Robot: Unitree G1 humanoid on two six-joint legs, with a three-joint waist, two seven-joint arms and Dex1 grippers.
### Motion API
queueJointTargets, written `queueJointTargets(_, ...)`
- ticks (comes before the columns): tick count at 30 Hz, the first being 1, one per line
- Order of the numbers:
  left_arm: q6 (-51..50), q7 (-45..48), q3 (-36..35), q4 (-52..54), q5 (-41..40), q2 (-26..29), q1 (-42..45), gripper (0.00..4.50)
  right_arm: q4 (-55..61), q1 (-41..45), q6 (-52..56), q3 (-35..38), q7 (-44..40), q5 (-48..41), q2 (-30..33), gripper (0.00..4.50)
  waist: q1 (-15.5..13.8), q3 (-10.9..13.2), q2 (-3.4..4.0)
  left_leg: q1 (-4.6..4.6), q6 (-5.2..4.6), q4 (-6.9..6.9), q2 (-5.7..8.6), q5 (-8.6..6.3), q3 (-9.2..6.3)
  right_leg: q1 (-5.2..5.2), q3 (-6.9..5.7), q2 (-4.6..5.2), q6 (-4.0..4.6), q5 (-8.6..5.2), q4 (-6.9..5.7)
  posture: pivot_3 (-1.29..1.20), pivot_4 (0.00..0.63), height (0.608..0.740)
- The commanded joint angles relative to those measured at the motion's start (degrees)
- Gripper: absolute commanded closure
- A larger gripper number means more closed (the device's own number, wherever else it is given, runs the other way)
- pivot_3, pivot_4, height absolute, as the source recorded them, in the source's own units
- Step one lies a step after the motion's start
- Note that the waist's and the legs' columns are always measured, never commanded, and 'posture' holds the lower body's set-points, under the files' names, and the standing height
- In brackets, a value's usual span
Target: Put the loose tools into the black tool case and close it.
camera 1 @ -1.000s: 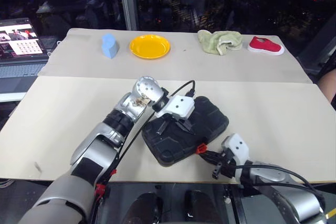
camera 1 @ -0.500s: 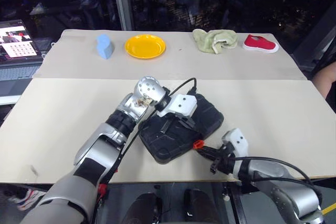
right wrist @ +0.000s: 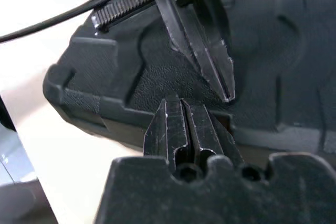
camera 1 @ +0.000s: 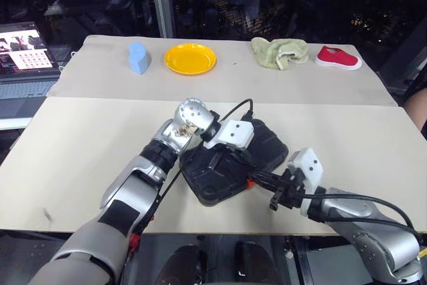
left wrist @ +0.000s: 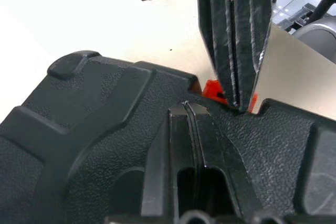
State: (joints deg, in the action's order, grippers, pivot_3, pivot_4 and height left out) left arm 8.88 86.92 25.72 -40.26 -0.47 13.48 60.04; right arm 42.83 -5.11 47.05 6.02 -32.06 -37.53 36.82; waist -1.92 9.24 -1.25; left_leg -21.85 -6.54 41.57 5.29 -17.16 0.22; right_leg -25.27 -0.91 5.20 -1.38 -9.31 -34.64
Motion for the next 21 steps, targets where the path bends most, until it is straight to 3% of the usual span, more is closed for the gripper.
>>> queueJointTargets(1,-6.3,1.6,-2.7,-1.3,0.2,6.4,-0.6,3.93,5.1,-3.3,0.4,12.3,-4.5,-6.7,4.9,4.21,0.3,0.0,0.00,-0.07,0.02,0.00,0.01,0.01,0.00,0.02,0.01,-0.01,0.00,0.01,-0.01,0.00,0.150,0.740)
queueJointTargets(2,-8.8,3.4,-3.7,0.3,-1.3,8.4,-1.2,3.77,5.2,-5.0,0.5,15.5,-6.9,-8.2,6.9,3.92,0.7,0.0,0.00,-0.09,0.08,-0.01,0.00,0.03,0.03,-0.02,0.03,-0.04,0.02,0.02,-0.03,0.00,0.150,0.740)
queueJointTargets(3,-12.1,4.6,-4.1,2.6,-4.3,11.6,-2.1,3.35,5.0,-6.9,0.6,19.4,-10.3,-9.9,9.2,3.76,1.0,0.0,0.00,-0.07,0.09,-0.07,0.00,0.02,0.02,-0.02,0.04,-0.04,0.03,0.02,-0.06,0.00,0.150,0.740)
queueJointTargets(7,-21.7,5.6,-4.7,10.8,-12.6,22.8,-5.5,1.82,1.8,-12.2,0.7,31.7,-20.5,-14.7,15.9,2.38,1.6,0.0,0.02,0.13,0.28,-0.64,-0.08,0.16,0.03,-0.04,0.08,-0.08,0.11,-0.04,0.02,0.00,0.150,0.740)
queueJointTargets(12,-32.3,5.6,-5.6,21.3,-25.8,44.4,-11.4,0.05,-7.2,-14.1,3.9,44.8,-34.3,-19.9,24.1,0.64,1.7,0.2,-0.01,-0.03,0.34,-0.73,-0.15,0.19,-0.01,-0.25,0.12,-0.13,0.27,-0.09,-0.01,0.00,0.150,0.740)
queueJointTargets(14,-35.5,5.6,-6.6,24.2,-30.0,50.3,-13.8,0.00,-10.5,-12.9,5.2,46.6,-36.5,-22.0,26.0,0.02,1.4,0.2,-0.01,-0.15,0.34,-0.72,-0.13,0.19,-0.01,-0.42,0.11,-0.09,0.30,-0.08,-0.02,0.00,0.150,0.740)
queueJointTargets(16,-37.9,5.6,-11.5,24.0,-31.0,52.8,-15.9,0.00,-13.7,-10.4,6.0,47.1,-37.4,-23.6,27.7,0.02,0.8,0.3,0.09,-0.13,0.34,-0.72,-0.11,0.17,-0.01,-0.54,0.07,0.00,0.30,-0.08,0.06,0.00,0.150,0.740)
queueJointTargets(21,-41.9,2.2,-18.9,27.5,-32.2,51.1,-19.2,0.00,-16.6,-6.1,4.5,44.0,-35.7,-22.7,27.2,0.02,-0.6,0.3,0.09,-0.24,0.67,-0.70,-0.06,0.06,-0.02,-0.51,-0.06,0.07,0.25,-0.06,0.31,0.00,0.150,0.740)
